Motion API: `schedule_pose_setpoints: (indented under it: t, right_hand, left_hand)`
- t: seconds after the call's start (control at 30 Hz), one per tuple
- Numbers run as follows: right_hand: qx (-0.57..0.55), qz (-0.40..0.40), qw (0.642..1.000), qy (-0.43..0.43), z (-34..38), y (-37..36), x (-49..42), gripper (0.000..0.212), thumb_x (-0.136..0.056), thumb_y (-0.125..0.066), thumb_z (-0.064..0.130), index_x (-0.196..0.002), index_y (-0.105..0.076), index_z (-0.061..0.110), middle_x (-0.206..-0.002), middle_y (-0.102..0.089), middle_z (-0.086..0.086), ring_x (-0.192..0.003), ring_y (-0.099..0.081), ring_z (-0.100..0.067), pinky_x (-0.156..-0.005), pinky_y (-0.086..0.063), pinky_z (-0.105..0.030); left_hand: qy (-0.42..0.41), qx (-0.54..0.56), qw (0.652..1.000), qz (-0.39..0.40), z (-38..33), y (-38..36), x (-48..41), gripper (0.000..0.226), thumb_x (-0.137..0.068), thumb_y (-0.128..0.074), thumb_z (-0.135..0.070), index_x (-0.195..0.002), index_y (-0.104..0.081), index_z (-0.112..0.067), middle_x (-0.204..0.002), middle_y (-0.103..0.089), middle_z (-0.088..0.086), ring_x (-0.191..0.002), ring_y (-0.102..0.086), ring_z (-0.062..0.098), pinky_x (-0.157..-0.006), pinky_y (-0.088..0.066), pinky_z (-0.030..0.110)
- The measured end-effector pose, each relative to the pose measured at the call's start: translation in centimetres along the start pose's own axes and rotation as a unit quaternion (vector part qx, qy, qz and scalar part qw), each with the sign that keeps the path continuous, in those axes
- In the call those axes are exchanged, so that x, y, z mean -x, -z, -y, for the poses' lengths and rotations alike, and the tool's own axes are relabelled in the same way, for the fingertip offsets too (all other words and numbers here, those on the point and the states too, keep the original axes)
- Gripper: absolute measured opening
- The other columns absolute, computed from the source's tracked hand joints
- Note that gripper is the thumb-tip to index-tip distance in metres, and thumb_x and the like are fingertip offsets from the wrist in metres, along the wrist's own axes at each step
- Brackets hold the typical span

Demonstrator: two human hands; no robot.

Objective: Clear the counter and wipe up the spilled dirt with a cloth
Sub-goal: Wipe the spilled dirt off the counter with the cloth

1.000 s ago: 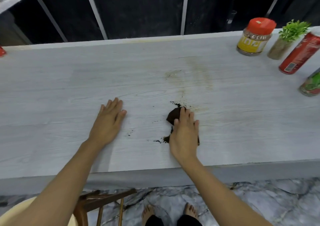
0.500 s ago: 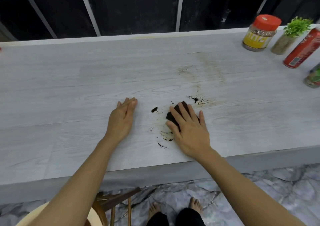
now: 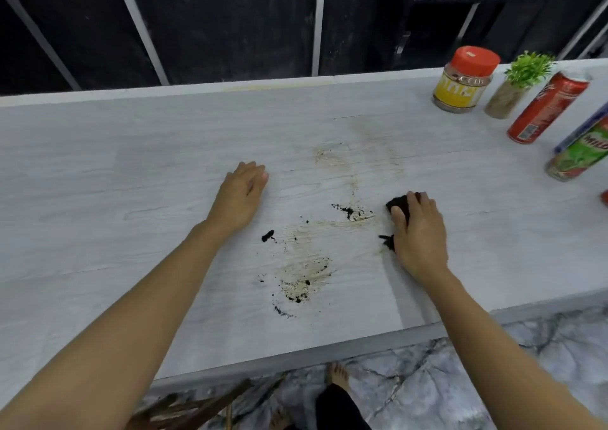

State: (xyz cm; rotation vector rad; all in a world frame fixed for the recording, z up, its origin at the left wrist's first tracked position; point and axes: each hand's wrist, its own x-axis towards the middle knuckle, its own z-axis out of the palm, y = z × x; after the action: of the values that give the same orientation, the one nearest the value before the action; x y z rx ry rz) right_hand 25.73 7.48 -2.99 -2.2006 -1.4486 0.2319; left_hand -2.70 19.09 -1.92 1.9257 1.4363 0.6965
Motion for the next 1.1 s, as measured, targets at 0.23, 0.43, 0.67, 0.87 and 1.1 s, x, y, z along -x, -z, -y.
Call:
schedule_pose_setpoints:
  t: [0.23,0.43,0.67,0.87,1.1]
  right_hand:
    - [0.044,0.104,0.984,0.139,7.1,-5.1,-2.9,0.063,-0.101,-0.02,0.045,-0.15,-0.015,0.005,-0.158,-0.009,-0.018,-0.147,-0.005,-0.029,-0.12,-0.008,-0.042]
    - [-0.224,0.14,0.947,0.181,5.1,-3.0,-3.6,0.046,-0.092,-0.05,-0.004,-0.136,-0.05,0.01,-0.148,-0.039,-0.007,-0.134,-0.039,-0.015,-0.107,-0.025,-0.01]
    - [0.049,0.042,0.998,-0.009,-1.8,-1.3,-15.7,0.068,-0.099,-0.03,0.047,-0.148,-0.02,0.002,-0.156,-0.009,-0.024,-0.145,-0.011,-0.035,-0.118,-0.01,-0.045]
    - [0.084,0.085,0.991,0.061,3.8,-5.3,-21.6,0.078,-0.096,-0.017,0.06,-0.151,-0.007,0.005,-0.158,-0.001,-0.022,-0.146,-0.002,-0.032,-0.12,0.0,-0.041]
    - [0.055,0.179,0.95,0.249,9.5,-8.6,-20.6,0.056,-0.102,-0.023,0.039,-0.151,-0.015,0.011,-0.159,-0.008,-0.013,-0.147,-0.005,-0.025,-0.12,-0.003,-0.036]
  left_hand:
    - [0.006,-0.178,0.984,-0.002,1.2,-1.9,-2.5,0.055,-0.104,-0.022,-0.04,-0.151,-0.025,-0.012,-0.16,-0.016,0.007,-0.149,-0.006,0.019,-0.12,0.002,0.032]
    - [0.013,-0.114,0.993,-0.04,0.8,-1.7,-3.7,0.05,-0.101,-0.037,-0.038,-0.144,-0.042,-0.013,-0.155,-0.031,0.006,-0.146,-0.021,0.018,-0.12,-0.011,0.032]
    - [-0.011,-0.223,0.975,-0.004,0.3,-3.8,-5.9,0.057,-0.101,-0.022,-0.05,-0.152,-0.023,-0.024,-0.161,-0.014,-0.003,-0.148,-0.004,0.01,-0.12,0.003,0.031]
    - [-0.014,-0.245,0.969,-0.013,0.5,-4.1,-6.0,0.055,-0.102,-0.019,-0.049,-0.152,-0.02,-0.027,-0.16,-0.011,-0.007,-0.147,-0.001,0.005,-0.12,0.003,0.028]
    - [-0.019,-0.228,0.973,-0.022,0.2,-4.1,-6.0,0.052,-0.102,-0.023,-0.044,-0.151,-0.025,-0.025,-0.159,-0.015,-0.008,-0.146,-0.003,0.002,-0.12,0.003,0.026]
